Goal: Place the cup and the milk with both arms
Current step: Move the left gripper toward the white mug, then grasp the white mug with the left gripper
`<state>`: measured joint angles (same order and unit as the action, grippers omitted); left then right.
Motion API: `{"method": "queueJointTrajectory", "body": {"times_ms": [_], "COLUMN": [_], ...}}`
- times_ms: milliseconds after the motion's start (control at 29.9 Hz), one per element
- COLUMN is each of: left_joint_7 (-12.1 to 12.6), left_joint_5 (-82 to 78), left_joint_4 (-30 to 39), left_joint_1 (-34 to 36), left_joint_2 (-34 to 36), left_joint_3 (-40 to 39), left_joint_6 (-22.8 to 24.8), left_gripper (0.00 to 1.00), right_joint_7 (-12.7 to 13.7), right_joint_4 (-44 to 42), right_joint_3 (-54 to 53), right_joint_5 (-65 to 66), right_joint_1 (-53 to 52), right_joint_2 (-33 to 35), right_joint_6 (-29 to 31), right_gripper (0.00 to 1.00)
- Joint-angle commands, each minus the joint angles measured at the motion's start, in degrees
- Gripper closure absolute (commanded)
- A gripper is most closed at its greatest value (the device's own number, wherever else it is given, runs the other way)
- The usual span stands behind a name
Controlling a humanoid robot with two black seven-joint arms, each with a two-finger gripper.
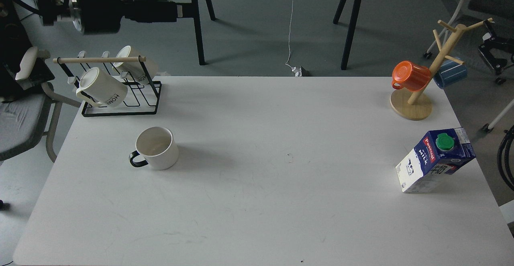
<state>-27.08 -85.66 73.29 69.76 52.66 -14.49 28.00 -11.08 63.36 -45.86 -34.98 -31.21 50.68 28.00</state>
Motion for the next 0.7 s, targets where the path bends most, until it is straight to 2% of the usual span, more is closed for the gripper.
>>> {"method": "queueJointTrajectory", "body": {"times_ms": [0, 335, 669], "left_joint_7": [-0.9, -0.9, -0.9], "left_joint_5": [-10.7, -26.4, -26.7], "left_joint_4": [4.3, 4.2, 2.9], "left_joint_1": [-4.9, -16.6, -18.8], "left_joint_2": [0.2, 0.5, -0.1], "left_joint_3": [0.2, 0.6, 1.1], "left_joint_6": [0.0, 0.0, 0.0], "left_gripper": [0.00, 0.00, 0.00], "right_joint_7": [0.0, 0.0, 0.0], "right_joint_4": [0.0, 0.2, 0.3], "right_joint_3": [-0.1, -0.1, 0.0], "right_joint_5": [0.0, 0.0, 0.0], "right_joint_1": [0.0, 0.5, 0.5], "right_joint_2": [0.2, 0.3, 0.3], "right_joint_6": [0.0, 0.0, 0.0], "right_gripper": [0.02, 0.02, 0.02]}}
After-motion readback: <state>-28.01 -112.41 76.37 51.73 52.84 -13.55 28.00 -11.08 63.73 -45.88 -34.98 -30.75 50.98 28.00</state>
